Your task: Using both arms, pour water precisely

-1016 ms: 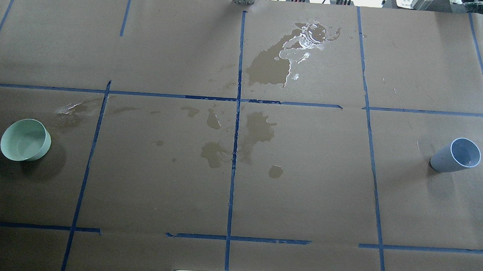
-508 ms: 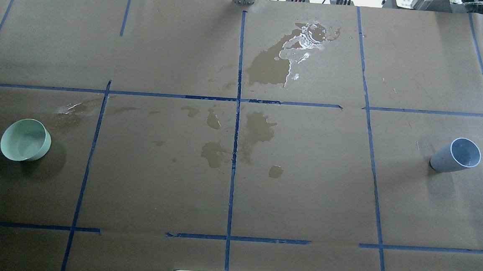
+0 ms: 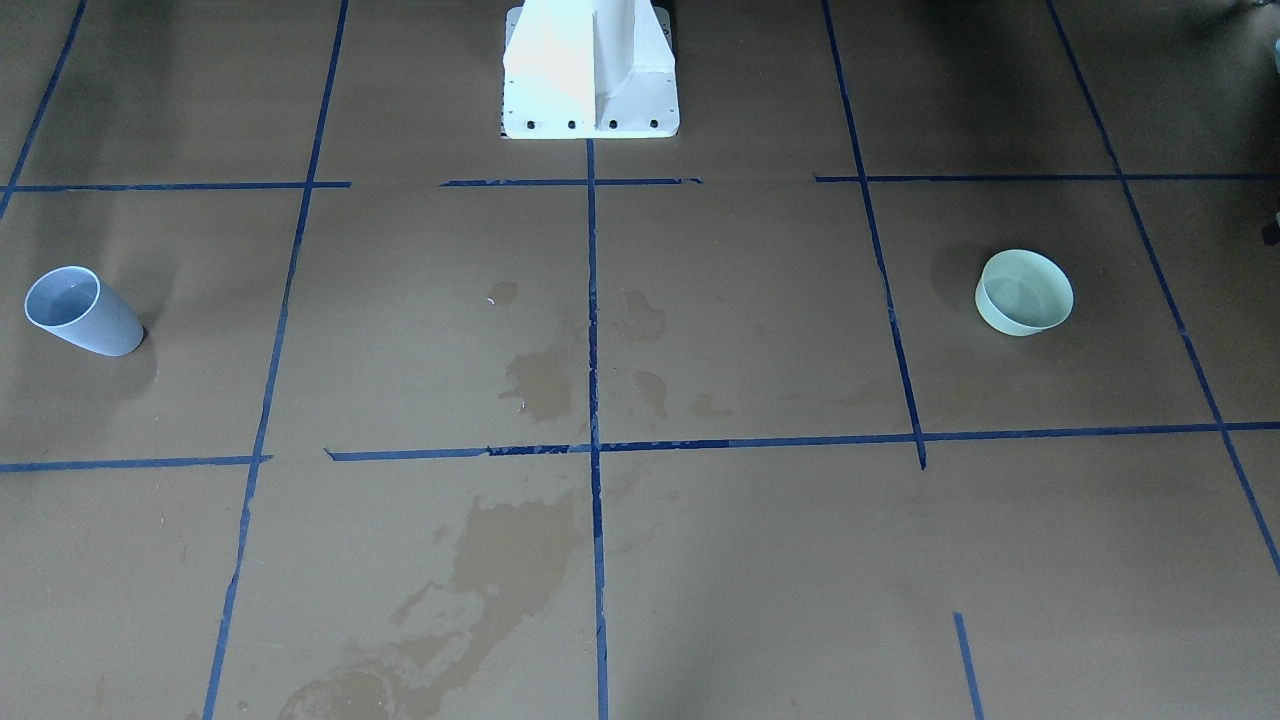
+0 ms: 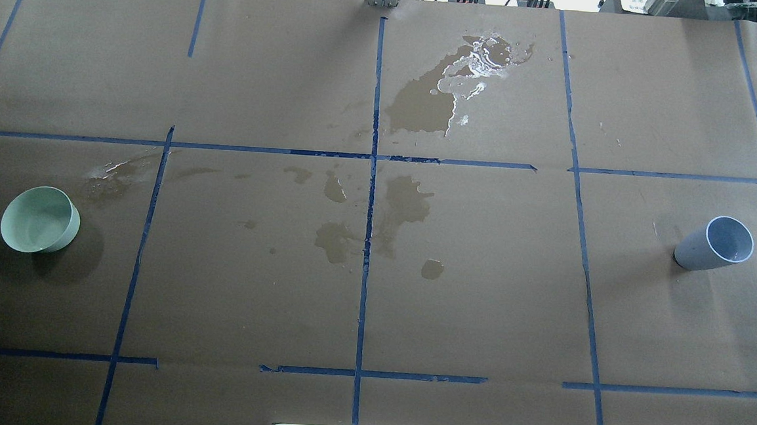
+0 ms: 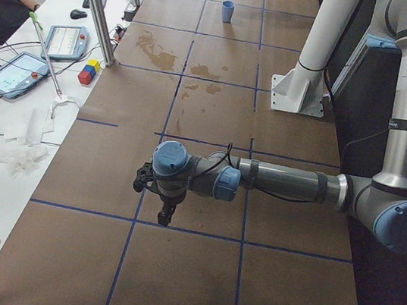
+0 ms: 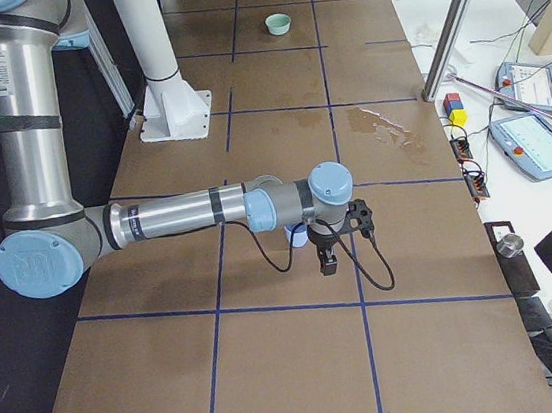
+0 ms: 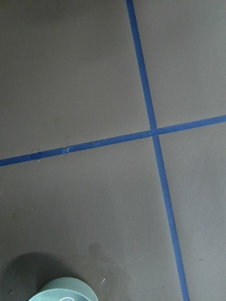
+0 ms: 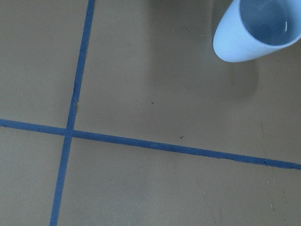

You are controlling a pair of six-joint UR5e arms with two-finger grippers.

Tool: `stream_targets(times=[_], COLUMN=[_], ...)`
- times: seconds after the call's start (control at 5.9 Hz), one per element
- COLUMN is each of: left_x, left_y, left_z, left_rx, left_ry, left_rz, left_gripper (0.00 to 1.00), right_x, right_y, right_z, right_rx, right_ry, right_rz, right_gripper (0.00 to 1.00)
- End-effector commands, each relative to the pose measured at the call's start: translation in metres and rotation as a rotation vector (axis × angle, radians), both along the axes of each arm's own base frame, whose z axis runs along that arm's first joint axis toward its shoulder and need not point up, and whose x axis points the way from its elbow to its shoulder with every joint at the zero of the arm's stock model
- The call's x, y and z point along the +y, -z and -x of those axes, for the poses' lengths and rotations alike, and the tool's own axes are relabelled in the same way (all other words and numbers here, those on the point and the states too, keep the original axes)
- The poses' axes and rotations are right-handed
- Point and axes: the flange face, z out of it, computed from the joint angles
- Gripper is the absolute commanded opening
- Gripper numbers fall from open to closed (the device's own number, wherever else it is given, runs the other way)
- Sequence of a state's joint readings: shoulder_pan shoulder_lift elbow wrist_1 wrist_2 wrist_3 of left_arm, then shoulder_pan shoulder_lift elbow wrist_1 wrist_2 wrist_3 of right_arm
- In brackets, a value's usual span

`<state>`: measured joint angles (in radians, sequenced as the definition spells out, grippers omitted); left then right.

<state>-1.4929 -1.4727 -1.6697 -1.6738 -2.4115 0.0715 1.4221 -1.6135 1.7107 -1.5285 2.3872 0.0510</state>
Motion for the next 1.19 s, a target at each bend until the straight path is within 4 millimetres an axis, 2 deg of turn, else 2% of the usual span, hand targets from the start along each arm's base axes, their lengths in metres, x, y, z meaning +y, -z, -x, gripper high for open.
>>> stream_targets(times=[0.0, 0.34, 0.51, 0.68, 1.02], left_x=[-0.002, -0.007, 0.000, 0.004, 0.017], left_y=[0.008, 0.038, 0.041, 0.039, 0.038], left_z=[-0.009, -0.123, -0.159, -0.181, -0.213], left_rx=[0.005, 0.031, 0.038, -0.001, -0.011], left_ry=[0.023, 0.069, 0.132, 0.137, 0.078], left_rz=[0.030, 0.155, 0.260, 0.240, 0.252], left_gripper=[1.00, 1.00, 1.00, 1.00, 1.00], right_x=[0.008, 0.016, 0.016, 0.016, 0.016], right_y=[-0.003, -0.010, -0.014, -0.013, -0.019], right_z=[0.007, 0.005, 0.005, 0.005, 0.008], right_rx=[-0.021, -0.021, -0.022, -0.022, -0.022], right_ry=[0.016, 0.015, 0.015, 0.015, 0.021], right_rz=[-0.087, -0.097, -0.089, -0.091, -0.080], right_gripper=[1.00, 1.00, 1.00, 1.00, 1.00])
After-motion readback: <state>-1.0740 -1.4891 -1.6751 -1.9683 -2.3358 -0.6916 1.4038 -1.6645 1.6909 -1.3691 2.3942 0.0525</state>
